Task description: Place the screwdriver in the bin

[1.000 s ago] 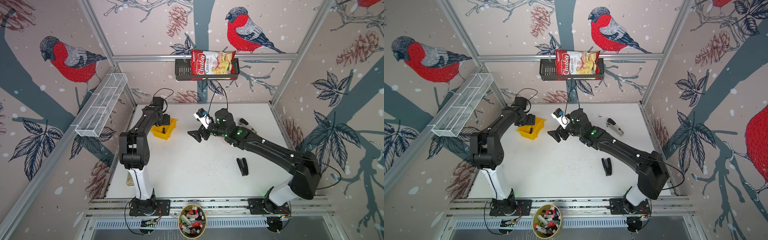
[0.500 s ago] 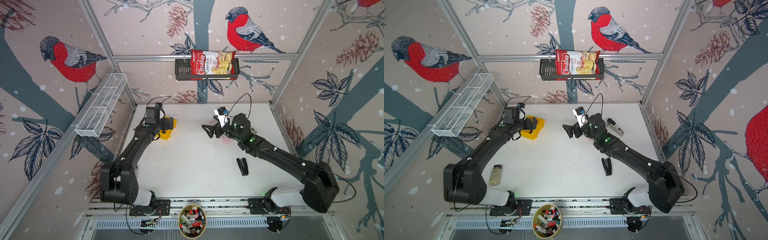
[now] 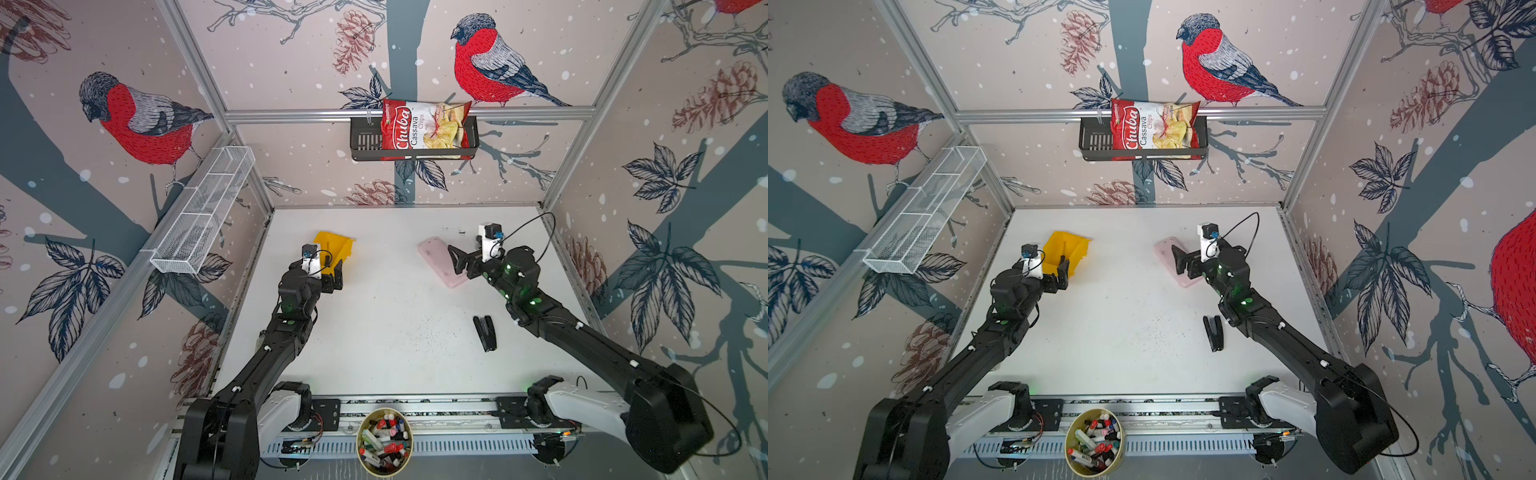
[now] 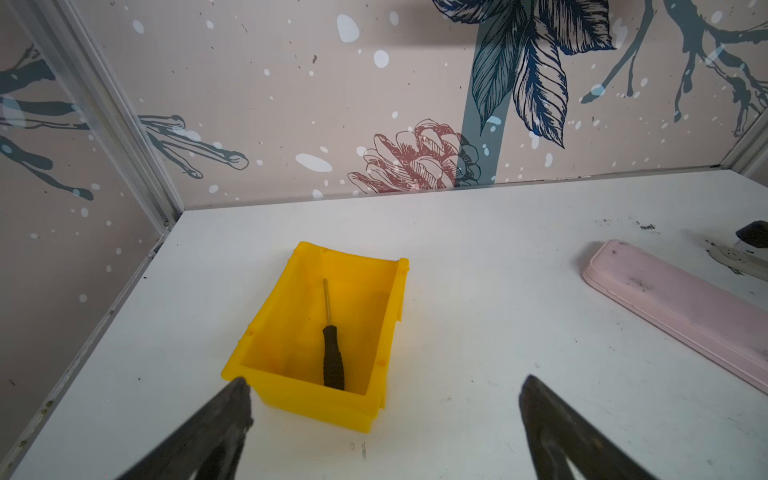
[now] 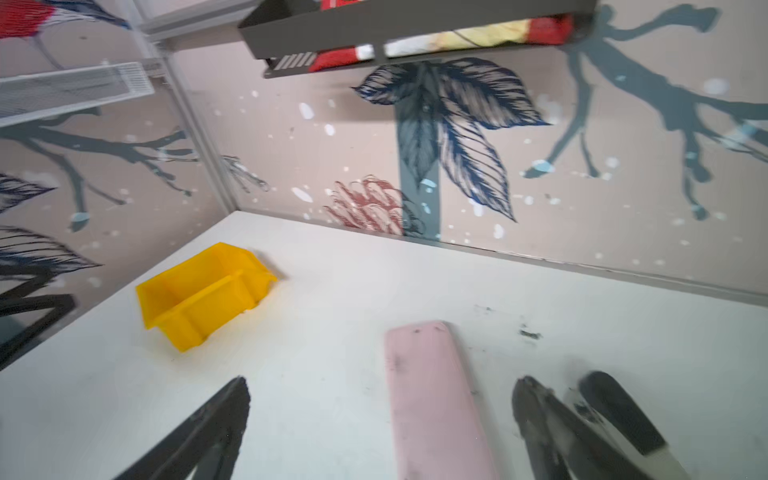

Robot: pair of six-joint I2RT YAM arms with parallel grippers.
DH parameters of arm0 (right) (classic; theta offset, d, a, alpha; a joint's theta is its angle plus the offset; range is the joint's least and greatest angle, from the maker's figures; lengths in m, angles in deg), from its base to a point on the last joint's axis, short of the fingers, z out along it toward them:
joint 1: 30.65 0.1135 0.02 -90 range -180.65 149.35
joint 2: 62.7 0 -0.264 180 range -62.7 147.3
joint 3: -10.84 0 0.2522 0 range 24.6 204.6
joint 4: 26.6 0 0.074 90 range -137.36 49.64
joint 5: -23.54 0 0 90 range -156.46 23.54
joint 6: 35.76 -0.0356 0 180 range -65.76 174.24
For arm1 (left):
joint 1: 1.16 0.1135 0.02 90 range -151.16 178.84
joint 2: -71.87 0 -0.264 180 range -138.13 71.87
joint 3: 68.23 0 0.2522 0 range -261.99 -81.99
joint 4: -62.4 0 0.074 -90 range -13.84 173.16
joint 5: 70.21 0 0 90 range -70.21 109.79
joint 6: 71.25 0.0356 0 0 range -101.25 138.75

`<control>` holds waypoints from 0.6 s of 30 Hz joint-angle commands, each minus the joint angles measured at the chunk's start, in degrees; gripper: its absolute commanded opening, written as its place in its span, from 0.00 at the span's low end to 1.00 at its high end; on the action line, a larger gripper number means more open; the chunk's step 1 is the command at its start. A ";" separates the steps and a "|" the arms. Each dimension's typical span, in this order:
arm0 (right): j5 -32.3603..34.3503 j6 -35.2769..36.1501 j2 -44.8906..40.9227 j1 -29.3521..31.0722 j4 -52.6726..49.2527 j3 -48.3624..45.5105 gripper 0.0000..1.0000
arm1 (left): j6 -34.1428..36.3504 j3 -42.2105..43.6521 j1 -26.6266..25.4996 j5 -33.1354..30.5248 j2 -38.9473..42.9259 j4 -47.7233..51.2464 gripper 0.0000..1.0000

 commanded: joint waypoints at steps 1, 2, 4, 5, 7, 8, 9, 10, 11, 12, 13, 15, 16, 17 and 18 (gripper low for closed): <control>7.69 0.39 -2.32 -3.25 4.25 -3.92 1.00 | 1.89 2.87 0.06 -3.17 -0.20 -11.01 0.99; 10.74 0.08 -3.22 -4.80 5.36 -5.63 1.00 | 1.96 4.29 0.02 -4.94 -0.60 -13.15 0.99; 15.30 0.10 -4.62 -7.60 7.72 -8.92 1.00 | 2.56 6.57 0.02 -8.10 -1.03 -17.10 0.99; 16.72 0.89 -5.09 -9.19 9.33 -10.84 1.00 | 2.53 7.78 0.02 -10.71 -1.38 -18.91 0.99; 18.78 2.32 -5.30 -11.87 12.68 -14.16 1.00 | 3.01 10.41 0.18 -13.85 -2.11 -22.87 0.99; 19.00 2.73 -5.02 -13.47 14.20 -15.64 1.00 | 4.07 11.87 0.52 -13.92 -2.72 -25.07 0.99; 18.81 2.71 -4.53 -15.09 15.95 -17.06 1.00 | 4.69 12.90 0.99 -13.55 -3.27 -26.52 0.99; 18.52 2.42 -3.93 -16.40 17.43 -18.12 1.00 | 4.61 13.27 1.60 -13.05 -3.87 -27.03 0.99; 18.29 1.98 -2.89 -17.82 19.10 -19.22 1.00 | 4.26 13.75 2.26 -12.51 -4.85 -28.20 0.99; 18.05 1.52 -1.70 -19.16 21.02 -20.36 1.00 | 4.19 14.32 2.71 -12.04 -5.95 -29.96 0.99; 18.20 1.12 -0.52 -20.07 22.51 -21.22 1.00 | 4.42 14.62 2.98 -11.52 -6.99 -31.31 0.99; 18.74 0.01 2.50 -21.62 26.67 -23.01 1.00 | 5.44 14.98 3.16 -9.93 -9.81 -35.09 0.99; 18.68 -0.14 3.71 -22.01 28.51 -23.79 1.00 | 5.42 15.10 3.27 -9.57 -11.06 -37.01 0.99; 18.83 -0.42 5.06 -22.34 30.91 -24.67 1.00 | 4.43 14.83 3.36 -9.80 -12.89 -38.46 0.99; 18.72 -0.79 6.23 -22.62 33.37 -25.41 1.00 | 3.60 14.87 3.36 -9.57 -14.71 -40.16 0.99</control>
